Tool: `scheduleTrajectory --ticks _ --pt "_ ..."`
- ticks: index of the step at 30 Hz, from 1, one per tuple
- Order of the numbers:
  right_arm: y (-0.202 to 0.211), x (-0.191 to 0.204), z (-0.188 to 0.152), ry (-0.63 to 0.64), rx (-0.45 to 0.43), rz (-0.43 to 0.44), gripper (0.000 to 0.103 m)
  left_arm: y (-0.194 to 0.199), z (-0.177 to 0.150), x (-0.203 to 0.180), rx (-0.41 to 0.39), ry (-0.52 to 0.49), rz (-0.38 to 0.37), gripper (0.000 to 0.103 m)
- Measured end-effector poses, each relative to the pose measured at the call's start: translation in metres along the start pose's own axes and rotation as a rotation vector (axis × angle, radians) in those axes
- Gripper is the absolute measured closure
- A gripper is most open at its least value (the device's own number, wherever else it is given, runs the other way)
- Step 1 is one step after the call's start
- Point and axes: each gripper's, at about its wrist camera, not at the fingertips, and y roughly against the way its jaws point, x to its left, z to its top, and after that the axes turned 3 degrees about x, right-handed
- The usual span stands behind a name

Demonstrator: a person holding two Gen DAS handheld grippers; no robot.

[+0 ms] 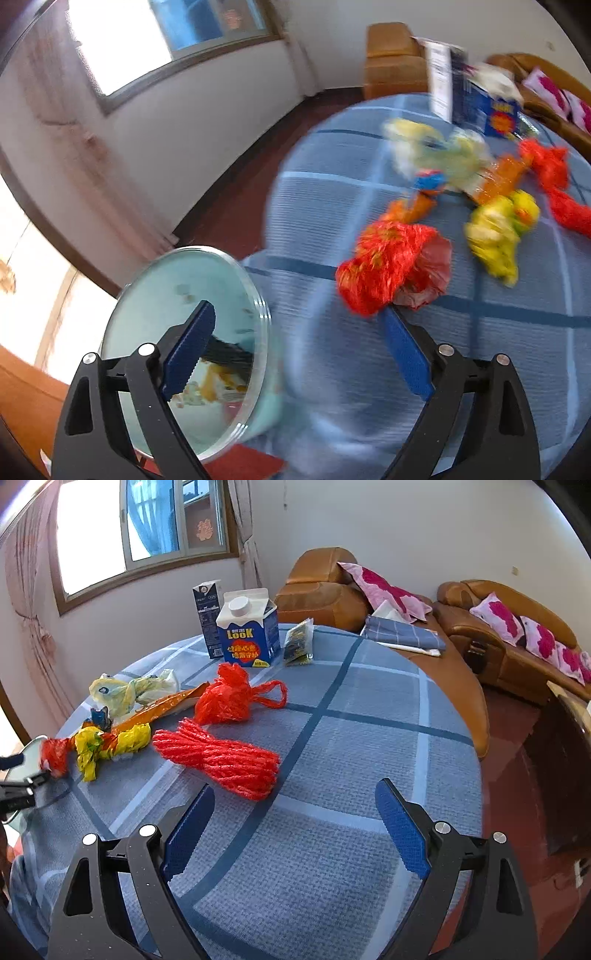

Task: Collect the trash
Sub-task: 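Grasp the red foil wrapper with the left gripper while the right grasps the red mesh net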

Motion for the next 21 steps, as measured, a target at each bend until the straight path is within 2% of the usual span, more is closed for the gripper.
scheduleTrajectory --ticks 4,9,13,17,19,20,21 --pt "-0.003 0.006 -0.003 0.006 0.01 0.005 0.016 0.02 -0.005 0.016 -0.027 0.038 -0.012 0.014" --pt "0.0 0.007 -0.001 0.006 -0.003 -0.009 0.016 0.041 -0.011 0.007 -0.059 0.08 -0.051 0.014" --pt "-0.003 0.001 0.001 -0.025 -0.004 -0.041 0.016 0.039 0.003 -0.016 -0.072 0.1 -0.072 0.014" --pt "-0.009 -0.006 0.007 -0.077 0.007 -0.051 0.016 0.018 0.018 -0.038 -0.064 0.104 -0.069 0.015" --pt "-0.012 -0.008 0.011 -0.1 0.014 -0.04 0.016 0.004 0.021 -0.039 -0.044 0.099 -0.056 0.024" --pt "-0.015 -0.006 0.014 -0.106 0.019 -0.037 0.016 -0.002 0.02 -0.04 -0.024 0.1 -0.074 0.036" --pt "-0.018 -0.003 0.017 -0.104 0.028 -0.034 0.016 -0.007 0.02 -0.038 -0.004 0.101 -0.084 0.041"
